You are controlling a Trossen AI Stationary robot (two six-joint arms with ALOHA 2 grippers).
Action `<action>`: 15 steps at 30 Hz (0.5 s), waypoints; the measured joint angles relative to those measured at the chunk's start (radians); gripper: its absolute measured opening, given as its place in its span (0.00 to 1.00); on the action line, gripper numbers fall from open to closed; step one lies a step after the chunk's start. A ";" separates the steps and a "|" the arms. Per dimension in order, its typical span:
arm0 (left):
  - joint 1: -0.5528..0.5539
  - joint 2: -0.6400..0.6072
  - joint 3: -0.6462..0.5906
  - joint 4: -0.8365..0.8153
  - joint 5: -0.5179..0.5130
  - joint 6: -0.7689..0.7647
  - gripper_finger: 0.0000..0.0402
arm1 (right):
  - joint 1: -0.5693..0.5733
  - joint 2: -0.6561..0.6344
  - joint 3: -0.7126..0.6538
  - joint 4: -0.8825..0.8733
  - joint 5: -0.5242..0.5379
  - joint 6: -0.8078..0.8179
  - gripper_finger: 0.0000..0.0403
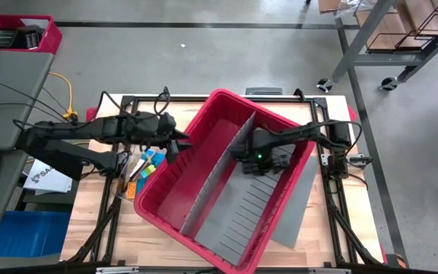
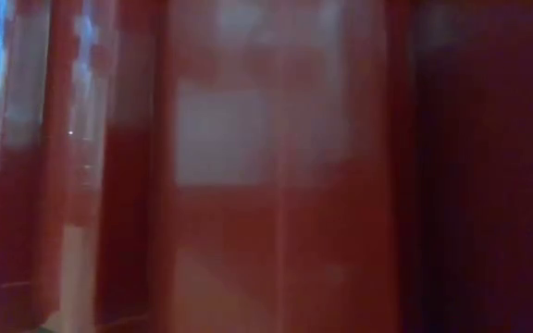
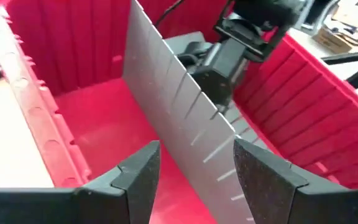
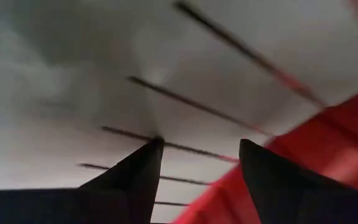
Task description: Sort Items/Unsort Items
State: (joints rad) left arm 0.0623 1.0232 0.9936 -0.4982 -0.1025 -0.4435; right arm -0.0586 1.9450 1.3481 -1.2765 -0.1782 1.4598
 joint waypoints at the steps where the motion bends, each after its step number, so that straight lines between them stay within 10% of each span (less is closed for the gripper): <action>1: 0.006 0.000 0.000 0.000 0.015 0.000 0.50 | 0.000 0.000 -0.012 0.040 -0.005 0.007 0.52; 8: 0.023 0.000 0.000 0.013 0.057 0.000 0.50 | 0.002 0.000 -0.044 0.186 -0.005 -0.066 0.52; 15: 0.023 -0.007 0.000 0.180 0.069 0.080 0.50 | 0.012 -0.022 0.021 0.228 0.070 -0.512 0.52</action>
State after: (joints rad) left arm 0.0849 1.0158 0.9936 -0.3180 -0.0335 -0.3637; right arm -0.0461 1.9233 1.3693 -1.0485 -0.1084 0.9475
